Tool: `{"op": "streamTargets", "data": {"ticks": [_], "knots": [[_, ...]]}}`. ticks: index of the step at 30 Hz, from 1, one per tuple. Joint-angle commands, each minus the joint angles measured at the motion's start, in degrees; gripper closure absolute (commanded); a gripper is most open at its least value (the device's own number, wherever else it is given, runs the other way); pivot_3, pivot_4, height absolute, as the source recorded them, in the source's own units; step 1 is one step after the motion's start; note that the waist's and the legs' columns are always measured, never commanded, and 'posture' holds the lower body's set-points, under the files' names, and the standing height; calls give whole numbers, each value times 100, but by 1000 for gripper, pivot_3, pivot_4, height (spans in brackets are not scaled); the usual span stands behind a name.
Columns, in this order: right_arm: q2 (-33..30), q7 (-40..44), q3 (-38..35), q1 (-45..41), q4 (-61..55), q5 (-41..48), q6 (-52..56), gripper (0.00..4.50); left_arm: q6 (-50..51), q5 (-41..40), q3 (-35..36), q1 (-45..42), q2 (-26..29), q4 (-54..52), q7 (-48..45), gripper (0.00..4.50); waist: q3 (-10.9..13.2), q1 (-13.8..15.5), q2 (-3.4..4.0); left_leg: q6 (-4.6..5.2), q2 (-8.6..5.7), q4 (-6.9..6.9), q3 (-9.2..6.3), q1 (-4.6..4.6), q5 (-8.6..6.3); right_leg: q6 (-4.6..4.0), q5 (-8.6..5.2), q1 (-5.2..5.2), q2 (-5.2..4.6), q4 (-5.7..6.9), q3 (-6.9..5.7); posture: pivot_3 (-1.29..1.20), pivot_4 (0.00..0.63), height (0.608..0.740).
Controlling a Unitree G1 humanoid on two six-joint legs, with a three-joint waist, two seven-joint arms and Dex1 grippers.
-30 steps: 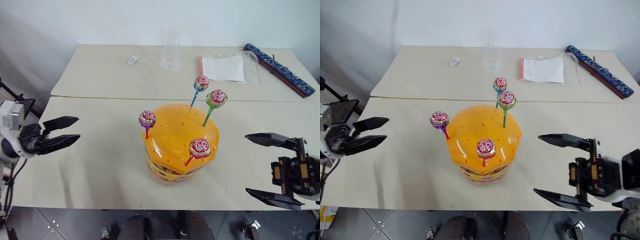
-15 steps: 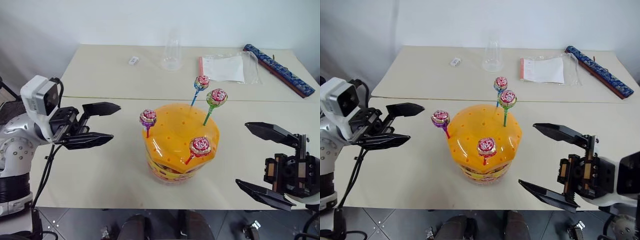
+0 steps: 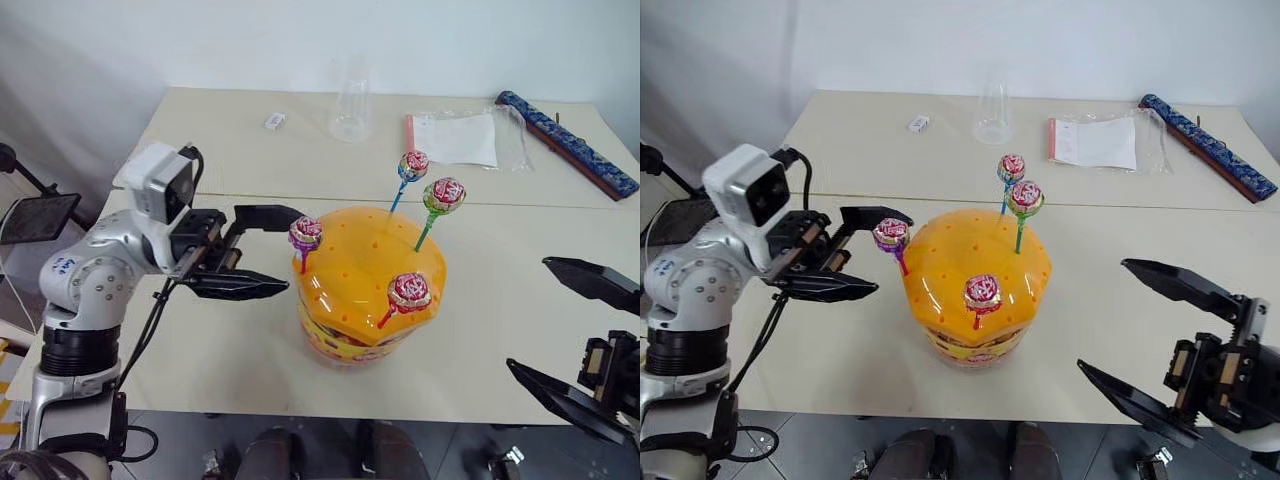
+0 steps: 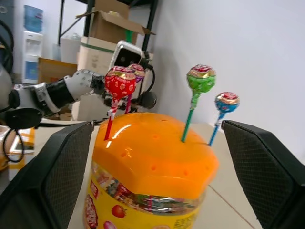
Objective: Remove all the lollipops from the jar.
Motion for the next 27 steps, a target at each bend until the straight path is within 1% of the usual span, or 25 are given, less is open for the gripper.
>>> {"op": "streamTargets", "data": {"ticks": [1,2,5,12,13,14,17,18,19,21,22,24,25,27], "knots": [[193,209,-198,216,49,-62,-246,0,52,-13,-37,-189,-21,-43,23,45,0,-7,0,0,1,0,-1,0,0,0,0,0,1,1,3,0,150,740],[241,232,-181,252,69,-108,-284,0,39,-2,-49,-211,-41,-29,15,45,0,-10,0,0,1,0,0,0,0,0,0,0,2,0,3,0,150,740],[372,345,-106,373,123,-246,-413,0,23,15,-76,-239,-83,-12,4,567,0,-14,0,0,1,0,2,1,0,0,0,-1,2,1,2,0,150,740],[651,550,-4,628,346,-448,-614,0,204,-195,53,-397,-44,128,-61,2590,0,-2,0,0,0,0,-2,1,0,0,0,0,3,2,2,0,150,740],[656,548,14,626,353,-441,-630,0,230,-224,79,-408,-43,150,-63,2939,0,-8,0,0,-1,1,0,1,0,0,0,1,3,0,1,0,150,740],[664,530,49,590,367,-416,-647,0,402,-374,124,-425,9,192,-118,3154,0,-14,0,1,-2,1,3,1,1,0,0,0,3,0,2,0,150,740],[632,536,120,539,409,-326,-610,0,731,-698,271,-505,37,346,-169,4061,0,-19,0,1,2,1,1,3,1,0,0,0,3,3,6,0,150,740],[602,531,168,485,420,-325,-591,0,917,-908,392,-638,-27,545,-25,4399,0,-19,0,0,2,1,-1,3,1,0,0,-1,3,5,9,0,150,740],[579,546,208,430,435,-334,-590,0,1078,-1074,494,-748,-88,714,143,4484,0,-15,0,0,2,1,0,4,1,0,0,-1,4,6,12,0,150,740],[522,509,287,305,434,-318,-563,0,1263,-1209,668,-897,-165,985,487,4484,0,-14,0,1,2,3,-3,2,2,0,0,0,3,6,17,0,150,740],[481,500,316,246,433,-304,-548,0,1533,-1338,749,-985,-136,1172,725,4484,0,-16,0,1,1,3,-4,3,2,0,0,1,0,8,21,0,150,740],[355,423,372,36,442,-225,-482,0,1813,-1738,1285,-1257,-154,1850,1503,4484,0,-19,0,1,0,3,-5,4,2,0,0,1,0,12,25,0,150,740],[288,409,393,-58,460,-198,-460,0,1838,-1821,1489,-1344,-161,2056,1822,4484,0,-19,0,1,1,4,-7,3,3,1,0,0,-1,12,29,0,150,740],[147,423,431,-220,498,-127,-389,0,1709,-1682,1738,-1347,-78,2242,2159,4484,0,-23,0,1,2,3,-10,4,3,1,0,0,-2,15,30,0,150,740]]}}
